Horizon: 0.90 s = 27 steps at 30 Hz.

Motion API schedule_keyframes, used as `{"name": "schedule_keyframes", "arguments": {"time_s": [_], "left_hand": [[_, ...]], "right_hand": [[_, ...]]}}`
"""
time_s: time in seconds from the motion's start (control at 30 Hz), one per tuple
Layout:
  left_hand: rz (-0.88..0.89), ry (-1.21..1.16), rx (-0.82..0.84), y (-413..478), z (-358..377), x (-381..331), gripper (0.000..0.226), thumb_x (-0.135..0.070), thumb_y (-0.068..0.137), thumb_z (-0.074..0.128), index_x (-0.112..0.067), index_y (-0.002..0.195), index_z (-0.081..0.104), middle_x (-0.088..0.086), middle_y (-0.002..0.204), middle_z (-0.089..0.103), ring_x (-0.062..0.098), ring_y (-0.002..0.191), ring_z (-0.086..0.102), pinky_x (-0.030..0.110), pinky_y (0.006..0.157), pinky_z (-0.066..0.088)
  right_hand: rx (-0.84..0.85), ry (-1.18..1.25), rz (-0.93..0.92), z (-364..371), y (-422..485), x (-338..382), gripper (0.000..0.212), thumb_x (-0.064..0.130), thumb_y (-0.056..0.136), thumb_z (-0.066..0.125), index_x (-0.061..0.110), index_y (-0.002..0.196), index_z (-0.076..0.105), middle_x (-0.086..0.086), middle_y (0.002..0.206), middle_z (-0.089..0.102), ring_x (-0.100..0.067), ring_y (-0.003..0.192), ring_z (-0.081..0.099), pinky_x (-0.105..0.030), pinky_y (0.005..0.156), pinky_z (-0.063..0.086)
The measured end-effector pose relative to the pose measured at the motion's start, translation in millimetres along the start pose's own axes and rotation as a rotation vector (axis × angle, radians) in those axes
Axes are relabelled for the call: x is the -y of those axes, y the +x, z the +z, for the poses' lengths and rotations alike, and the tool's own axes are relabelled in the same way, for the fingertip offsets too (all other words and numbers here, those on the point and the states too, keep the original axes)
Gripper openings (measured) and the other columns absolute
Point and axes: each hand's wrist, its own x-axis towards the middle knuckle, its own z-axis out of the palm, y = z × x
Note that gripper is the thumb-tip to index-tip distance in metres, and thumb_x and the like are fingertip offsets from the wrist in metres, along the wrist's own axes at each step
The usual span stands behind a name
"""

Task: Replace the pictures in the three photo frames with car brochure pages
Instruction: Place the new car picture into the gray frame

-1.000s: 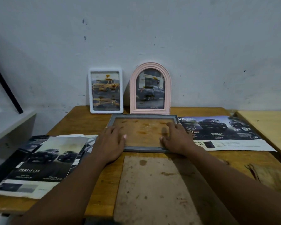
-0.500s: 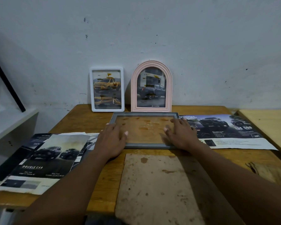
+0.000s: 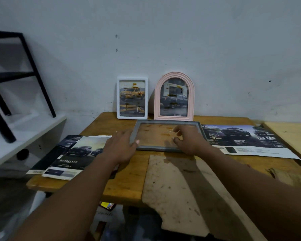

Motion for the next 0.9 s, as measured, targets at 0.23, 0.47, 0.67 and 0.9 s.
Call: {"name": "schedule_keyframes", "arguments": {"time_s": [0.23,0.47,0.67,0.9], "left_hand": [[-0.070,0.003,0.007,-34,-12,79,0.079,-0.058,0.093,0.058,-0.025,0.157,0.027,0.005,0.163,0.030,0.026,0.148,0.028,0.045,0.118,0.030],[-0.141,0.023,0.014,-39,8,115,0.087,-0.078,0.089,0.038,-0.026,0.157,0.025,0.004,0.165,0.026,0.027,0.152,0.021,0.051,0.122,0.021],[-0.123,0.048,-0.091,-42,19,116,0.074,-0.067,0.096,0.035,-0.026,0.157,0.026,0.002,0.164,0.028,0.024,0.152,0.019,0.050,0.124,0.015],[-0.124,0.064,-0.102,-42,21,116,0.072,-0.065,0.098,0.030,-0.027,0.158,0.020,0.003,0.165,0.025,0.025,0.153,0.017,0.051,0.124,0.014]], "right_hand": [[0.145,0.001,-0.237,66,19,104,0.045,0.034,0.093,0.060,0.023,0.135,0.050,-0.003,0.130,0.057,-0.022,0.115,0.055,-0.043,0.095,0.049],[0.213,-0.222,-0.233,117,50,134,0.067,0.048,0.093,0.056,0.025,0.150,0.029,-0.012,0.159,0.028,-0.032,0.148,0.021,-0.058,0.116,0.016],[0.152,-0.294,-0.256,132,49,144,0.069,0.045,0.093,0.057,0.021,0.151,0.028,-0.012,0.159,0.030,-0.030,0.148,0.022,-0.061,0.118,0.011],[0.009,-0.010,-0.243,131,39,155,0.050,0.022,0.091,0.062,0.027,0.135,0.041,-0.002,0.130,0.060,-0.026,0.124,0.051,-0.052,0.107,0.030]]}}
